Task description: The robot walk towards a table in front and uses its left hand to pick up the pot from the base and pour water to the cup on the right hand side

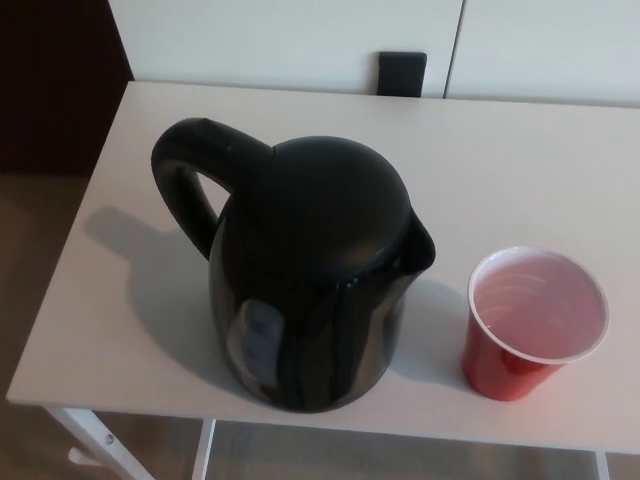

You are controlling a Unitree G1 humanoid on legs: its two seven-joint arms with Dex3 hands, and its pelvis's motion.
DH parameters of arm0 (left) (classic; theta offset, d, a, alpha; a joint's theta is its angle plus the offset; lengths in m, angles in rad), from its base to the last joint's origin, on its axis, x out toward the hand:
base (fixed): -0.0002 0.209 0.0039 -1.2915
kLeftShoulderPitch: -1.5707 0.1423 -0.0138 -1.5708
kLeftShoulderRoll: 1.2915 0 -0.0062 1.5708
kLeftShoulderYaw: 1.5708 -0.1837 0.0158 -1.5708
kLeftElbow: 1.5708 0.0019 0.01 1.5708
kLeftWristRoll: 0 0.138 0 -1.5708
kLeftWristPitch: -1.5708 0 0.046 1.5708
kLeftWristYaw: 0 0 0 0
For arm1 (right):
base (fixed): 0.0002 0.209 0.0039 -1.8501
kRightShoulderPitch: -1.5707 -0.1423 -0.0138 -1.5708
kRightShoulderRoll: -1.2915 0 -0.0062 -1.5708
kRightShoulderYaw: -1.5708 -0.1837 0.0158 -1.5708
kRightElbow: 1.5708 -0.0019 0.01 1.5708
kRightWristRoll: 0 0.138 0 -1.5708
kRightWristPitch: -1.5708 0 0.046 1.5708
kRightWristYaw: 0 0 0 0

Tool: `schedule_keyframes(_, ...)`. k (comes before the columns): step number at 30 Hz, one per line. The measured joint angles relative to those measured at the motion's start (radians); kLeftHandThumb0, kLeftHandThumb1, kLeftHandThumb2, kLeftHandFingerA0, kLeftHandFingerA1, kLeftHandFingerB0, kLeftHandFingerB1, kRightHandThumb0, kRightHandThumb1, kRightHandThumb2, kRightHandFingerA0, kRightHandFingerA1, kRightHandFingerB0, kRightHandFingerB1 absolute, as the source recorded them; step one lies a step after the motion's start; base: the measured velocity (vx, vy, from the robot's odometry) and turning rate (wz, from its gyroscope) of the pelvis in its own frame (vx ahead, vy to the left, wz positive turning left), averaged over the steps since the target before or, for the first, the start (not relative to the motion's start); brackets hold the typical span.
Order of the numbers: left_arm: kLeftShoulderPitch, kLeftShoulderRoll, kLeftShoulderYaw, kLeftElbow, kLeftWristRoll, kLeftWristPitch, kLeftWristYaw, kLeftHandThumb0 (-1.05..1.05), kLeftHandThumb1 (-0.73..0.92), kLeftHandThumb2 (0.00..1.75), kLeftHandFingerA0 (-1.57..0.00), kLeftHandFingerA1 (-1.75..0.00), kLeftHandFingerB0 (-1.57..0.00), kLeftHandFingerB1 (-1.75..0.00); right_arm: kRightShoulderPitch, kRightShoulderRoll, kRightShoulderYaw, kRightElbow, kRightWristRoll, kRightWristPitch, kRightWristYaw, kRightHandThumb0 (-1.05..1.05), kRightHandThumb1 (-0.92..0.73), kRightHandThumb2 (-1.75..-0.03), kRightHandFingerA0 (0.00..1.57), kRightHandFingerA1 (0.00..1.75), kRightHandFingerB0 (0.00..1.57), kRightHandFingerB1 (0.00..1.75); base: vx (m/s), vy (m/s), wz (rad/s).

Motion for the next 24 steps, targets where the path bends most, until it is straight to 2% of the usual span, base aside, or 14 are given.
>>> schedule_keyframes(3, 0.014, -0.007, -0.017, 0.142, 0.008, -0.007, 0.029, -0.22, 0.65, 0.59, -0.57, -0.60, -0.34, -0.37, 0.014, 0.000, -0.001, 0.001, 0.000, 0.000, 0.000, -0.47, -0.64, -0.60, 0.61, 0.64, 0.49, 0.46, 0.00, 0.000, 0.00)
schedule_keyframes(4, 0.018, -0.009, -0.026, 0.190, 0.011, -0.011, 0.040, -0.22, 0.64, 0.59, -0.56, -0.49, -0.38, -0.37, 0.018, 0.000, -0.003, 0.001, 0.001, -0.001, 0.000, -0.47, -0.65, -0.60, 0.62, 0.66, 0.52, 0.48, 0.00, 0.000, 0.00)
schedule_keyframes(6, 0.020, -0.015, -0.047, 0.279, 0.017, -0.020, 0.062, -0.26, 0.66, 0.64, -0.54, -0.50, -0.38, -0.39, 0.027, 0.000, -0.008, 0.002, 0.002, -0.001, 0.000, -0.45, -0.66, -0.60, 0.59, 0.67, 0.51, 0.47, 0.00, 0.000, 0.00)
schedule_keyframes(7, 0.020, -0.015, -0.053, 0.302, 0.019, -0.022, 0.068, -0.29, 0.70, 0.61, -0.41, -0.39, -0.44, -0.39, 0.028, 0.000, -0.010, 0.002, 0.002, -0.001, 0.000, -0.48, -0.70, -0.61, 0.56, 0.66, 0.46, 0.45, 0.00, 0.000, 0.00)
schedule_keyframes(8, 0.017, -0.018, -0.073, 0.370, 0.029, -0.030, 0.084, -0.32, 0.72, 0.61, -0.43, -0.40, -0.52, -0.41, 0.033, 0.000, -0.019, 0.003, 0.004, -0.002, 0.000, -0.52, -0.52, -0.93, 0.47, 0.66, 0.36, 0.55, 0.00, 0.000, 0.00)
schedule_keyframes(13, -0.012, -0.018, -0.219, 0.587, 0.092, -0.076, 0.135, -0.32, 0.72, 0.61, -0.43, -0.40, -0.52, -0.41, 0.058, 0.000, -0.042, 0.003, 0.009, -0.016, 0.001, -0.52, -0.52, -0.93, 0.47, 0.66, 0.36, 0.55, 0.00, 0.000, 0.00)
schedule_keyframes(14, -0.017, -0.018, -0.238, 0.612, 0.100, -0.085, 0.142, -0.37, 0.60, 0.75, -0.33, -0.46, -0.33, -0.44, 0.061, 0.000, -0.044, 0.003, 0.009, -0.019, 0.001, -0.50, -0.65, -0.60, 0.55, 0.65, 0.46, 0.45, 0.00, 0.000, 0.00)
schedule_keyframes(15, -0.029, -0.018, -0.276, 0.659, 0.120, -0.105, 0.157, -0.37, 0.60, 0.75, -0.33, -0.46, -0.33, -0.44, 0.068, 0.000, -0.050, 0.004, 0.011, -0.024, 0.001, -0.50, -0.65, -0.60, 0.55, 0.65, 0.46, 0.45, 0.00, 0.000, 0.00)
schedule_keyframes(16, -0.044, -0.018, -0.303, 0.694, 0.133, -0.119, 0.176, -0.33, 0.65, 0.59, -0.48, -0.48, -0.47, -0.38, 0.075, 0.000, -0.058, 0.006, 0.013, -0.030, 0.001, -0.55, -0.48, -0.91, 0.58, 0.74, 0.43, 0.60, 0.00, 0.000, 0.00)
schedule_keyframes(17, -0.056, -0.018, -0.323, 0.714, 0.142, -0.130, 0.192, -0.33, 0.65, 0.59, -0.48, -0.48, -0.47, -0.38, 0.080, 0.000, -0.061, 0.008, 0.013, -0.035, 0.000, -0.55, -0.48, -0.91, 0.58, 0.74, 0.43, 0.60, 0.00, 0.000, 0.00)
schedule_keyframes(18, -0.064, -0.019, -0.335, 0.724, 0.148, -0.140, 0.205, -0.32, 0.70, 0.61, -0.40, -0.42, -0.39, -0.39, 0.084, 0.000, -0.063, 0.009, 0.013, -0.039, 0.000, -0.52, -0.65, -0.59, 0.58, 0.69, 0.46, 0.46, 0.00, 0.000, 0.00)
schedule_keyframes(21, -0.103, -0.030, -0.371, 0.760, 0.165, -0.180, 0.255, -0.40, 0.69, 0.60, -0.40, -0.45, -0.48, -0.49, 0.090, 0.000, -0.063, 0.011, 0.012, -0.052, 0.000, -0.51, -0.64, -0.59, 0.55, 0.65, 0.44, 0.46, 0.00, 0.000, 0.00)
schedule_keyframes(22, -0.110, -0.038, -0.390, 0.766, 0.173, -0.195, 0.276, -0.39, 0.70, 0.60, -0.35, -0.40, -0.28, -0.36, 0.090, 0.001, -0.063, 0.011, 0.012, -0.056, 0.001, -0.55, -0.49, -0.91, 0.49, 0.69, 0.38, 0.57, 0.00, 0.000, 0.00)
schedule_keyframes(24, -0.113, -0.047, -0.415, 0.765, 0.185, -0.211, 0.297, -0.39, 0.70, 0.60, -0.35, -0.40, -0.28, -0.36, 0.089, 0.001, -0.063, 0.011, 0.012, -0.058, 0.001, -0.55, -0.49, -0.91, 0.49, 0.69, 0.38, 0.57, 0.00, 0.000, 0.00)
